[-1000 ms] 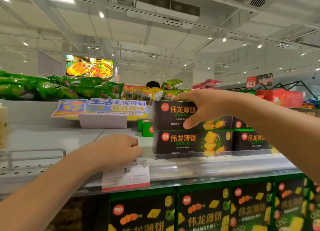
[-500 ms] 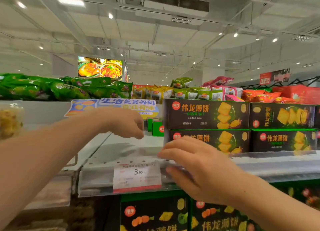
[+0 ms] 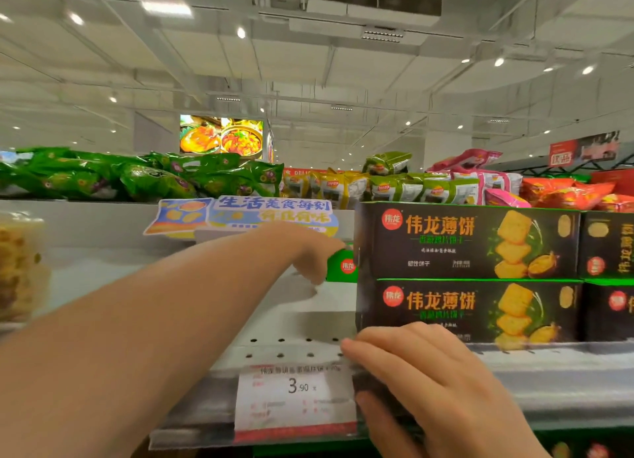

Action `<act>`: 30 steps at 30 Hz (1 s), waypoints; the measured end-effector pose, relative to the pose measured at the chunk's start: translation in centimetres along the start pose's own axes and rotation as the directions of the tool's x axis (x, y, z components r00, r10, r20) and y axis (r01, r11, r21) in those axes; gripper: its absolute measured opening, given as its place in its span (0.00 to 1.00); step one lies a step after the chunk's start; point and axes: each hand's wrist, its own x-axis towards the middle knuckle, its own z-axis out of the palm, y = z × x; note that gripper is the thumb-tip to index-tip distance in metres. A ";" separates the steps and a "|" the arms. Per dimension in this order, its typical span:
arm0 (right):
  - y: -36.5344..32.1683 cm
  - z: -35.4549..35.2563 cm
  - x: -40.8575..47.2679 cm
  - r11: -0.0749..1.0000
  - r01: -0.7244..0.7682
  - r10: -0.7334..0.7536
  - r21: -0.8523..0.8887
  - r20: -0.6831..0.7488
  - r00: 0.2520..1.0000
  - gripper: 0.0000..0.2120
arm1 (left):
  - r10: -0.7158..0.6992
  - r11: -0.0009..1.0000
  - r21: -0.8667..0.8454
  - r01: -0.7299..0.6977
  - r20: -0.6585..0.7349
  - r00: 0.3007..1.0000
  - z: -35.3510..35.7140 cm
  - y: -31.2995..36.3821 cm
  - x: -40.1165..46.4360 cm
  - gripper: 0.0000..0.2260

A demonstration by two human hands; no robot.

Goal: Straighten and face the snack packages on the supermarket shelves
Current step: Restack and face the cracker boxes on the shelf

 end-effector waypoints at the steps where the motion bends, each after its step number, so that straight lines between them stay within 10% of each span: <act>1: 0.0 0.0 0.0 1.000 -0.001 0.001 0.000 0.000 1.000 0.14 | -0.002 1.000 -0.022 0.001 -0.013 1.000 -0.2 -0.1 -0.1 0.29; 8: -0.5 0.0 -0.3 0.999 -0.035 0.035 0.037 0.002 0.999 0.14 | -0.076 0.942 -0.320 0.101 0.091 0.993 -2.4 -3.6 -2.9 0.08; 13: -0.5 0.2 -0.2 0.999 -0.028 0.029 0.031 -0.015 0.999 0.14 | -0.122 0.840 -0.519 0.160 0.107 0.987 -2.6 -5.0 -4.3 0.19; 16: -0.4 0.2 -0.3 0.999 -0.031 0.032 0.034 -0.034 0.999 0.13 | -0.140 0.869 -0.455 0.192 0.146 0.979 -3.4 -5.5 -5.8 0.34; 22: -0.6 -0.1 -0.5 0.996 -0.049 0.049 0.068 0.010 0.999 0.15 | -0.226 0.974 0.054 0.220 0.147 0.963 -3.0 -6.8 -9.8 0.29; 30: -1.0 -0.4 -0.4 0.989 -0.108 0.100 0.101 0.073 0.992 0.16 | -0.060 0.966 -0.251 0.066 0.030 0.998 -1.9 -6.2 -12.0 0.34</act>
